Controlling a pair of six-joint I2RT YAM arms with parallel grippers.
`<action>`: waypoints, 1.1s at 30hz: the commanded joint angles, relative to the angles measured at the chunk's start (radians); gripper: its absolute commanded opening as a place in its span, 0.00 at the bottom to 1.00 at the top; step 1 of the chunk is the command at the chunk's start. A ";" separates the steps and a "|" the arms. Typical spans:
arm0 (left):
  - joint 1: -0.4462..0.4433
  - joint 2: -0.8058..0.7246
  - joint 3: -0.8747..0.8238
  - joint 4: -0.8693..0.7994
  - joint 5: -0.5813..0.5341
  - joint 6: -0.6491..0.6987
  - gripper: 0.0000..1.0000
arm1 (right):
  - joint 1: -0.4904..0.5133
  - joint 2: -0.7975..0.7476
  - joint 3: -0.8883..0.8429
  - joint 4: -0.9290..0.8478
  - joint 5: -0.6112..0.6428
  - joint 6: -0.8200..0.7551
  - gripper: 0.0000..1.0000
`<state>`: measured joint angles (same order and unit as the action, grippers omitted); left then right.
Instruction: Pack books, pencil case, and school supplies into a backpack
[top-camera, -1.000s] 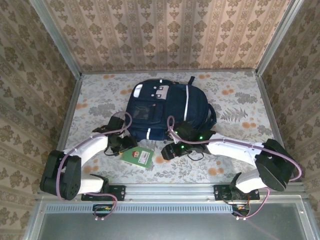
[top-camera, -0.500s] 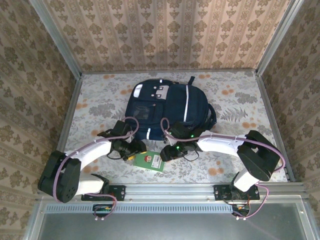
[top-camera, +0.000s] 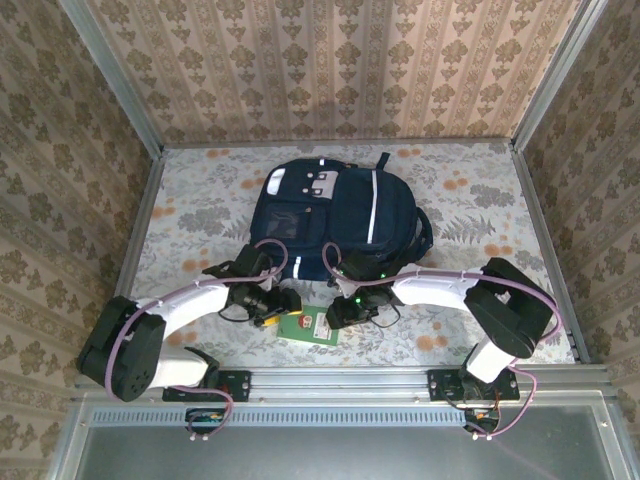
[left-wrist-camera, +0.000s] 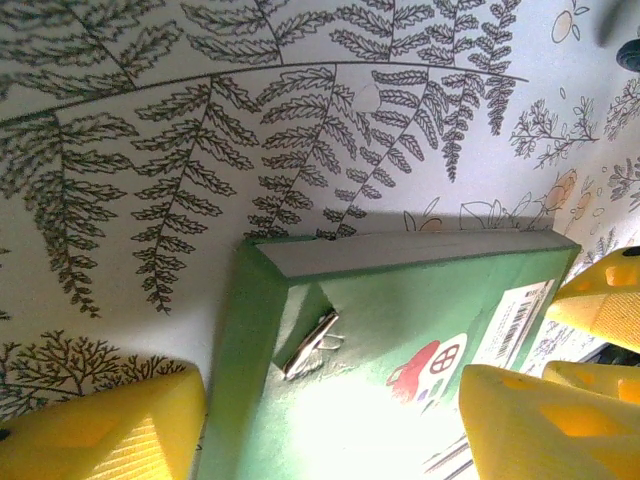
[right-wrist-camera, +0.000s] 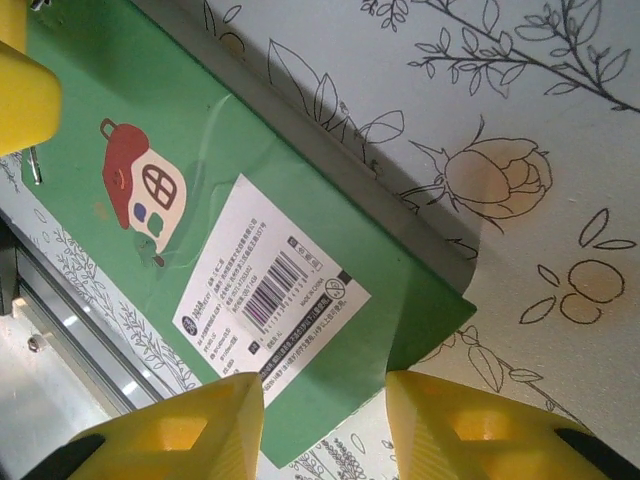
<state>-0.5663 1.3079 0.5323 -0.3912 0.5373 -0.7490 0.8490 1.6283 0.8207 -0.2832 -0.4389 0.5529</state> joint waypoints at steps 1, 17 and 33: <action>-0.045 0.035 -0.023 0.006 0.072 0.010 0.70 | 0.004 0.031 -0.030 -0.008 -0.006 0.016 0.39; -0.077 -0.020 -0.040 0.151 0.222 -0.006 0.65 | -0.016 0.059 -0.055 0.045 0.022 0.062 0.36; -0.086 -0.144 -0.002 0.140 0.259 0.029 0.04 | -0.070 -0.050 -0.097 0.060 0.085 0.084 0.36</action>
<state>-0.6422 1.1660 0.4973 -0.2428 0.7547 -0.7650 0.7994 1.6215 0.7521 -0.1932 -0.4362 0.6144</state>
